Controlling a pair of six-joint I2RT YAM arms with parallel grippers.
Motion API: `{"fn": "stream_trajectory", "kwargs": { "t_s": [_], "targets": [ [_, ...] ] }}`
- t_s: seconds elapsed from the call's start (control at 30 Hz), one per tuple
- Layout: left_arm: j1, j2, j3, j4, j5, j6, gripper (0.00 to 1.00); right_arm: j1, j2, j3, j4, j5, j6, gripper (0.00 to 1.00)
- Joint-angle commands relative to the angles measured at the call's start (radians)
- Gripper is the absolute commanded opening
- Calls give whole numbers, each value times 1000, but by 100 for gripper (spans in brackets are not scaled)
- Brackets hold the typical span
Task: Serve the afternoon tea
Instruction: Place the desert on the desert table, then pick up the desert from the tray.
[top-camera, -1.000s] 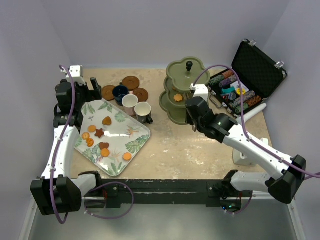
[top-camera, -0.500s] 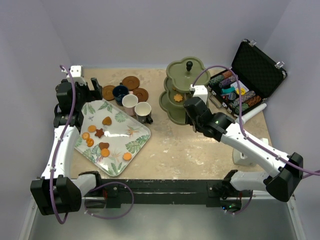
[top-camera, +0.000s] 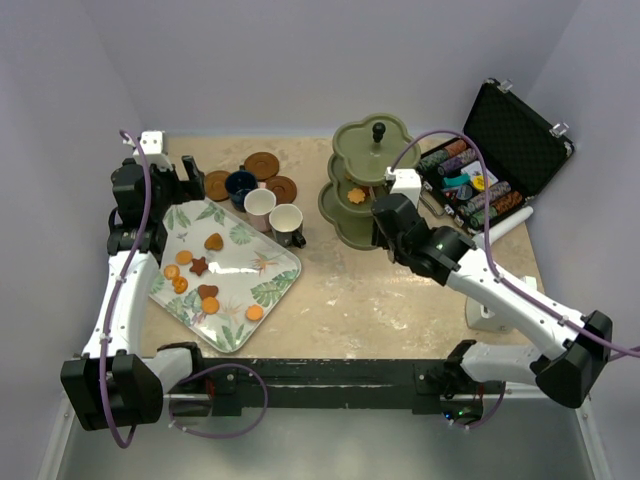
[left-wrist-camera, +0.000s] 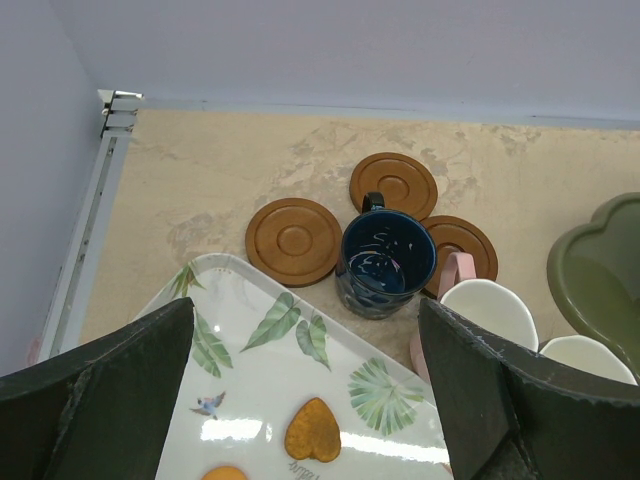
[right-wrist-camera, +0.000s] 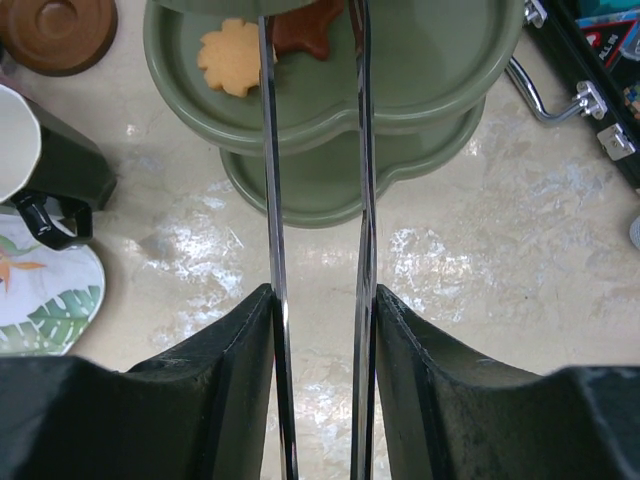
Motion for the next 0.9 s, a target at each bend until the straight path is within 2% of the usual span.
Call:
{"fn": "stream_trajectory", "kwargs": {
  "t_s": [0.0,0.2,0.57,0.7,0.87],
  "targets": [
    [-7,-6,-3,20,6,7,98,-5,-67,1,89,5,-50,44],
    [-5,-3,-3,20,2,7,99,-2,-70,-25,158,-115,-113,44],
    [-7,2,-3,19,-1,8,99,22,-57,-31,252,-235,-170,43],
    [-7,0,-3,19,-1,8,98,82,-26,-30,287,-253,-170,43],
    [-7,2,-2,17,-2,8,98,195,78,16,295,-203,-156,43]
  ]
}}
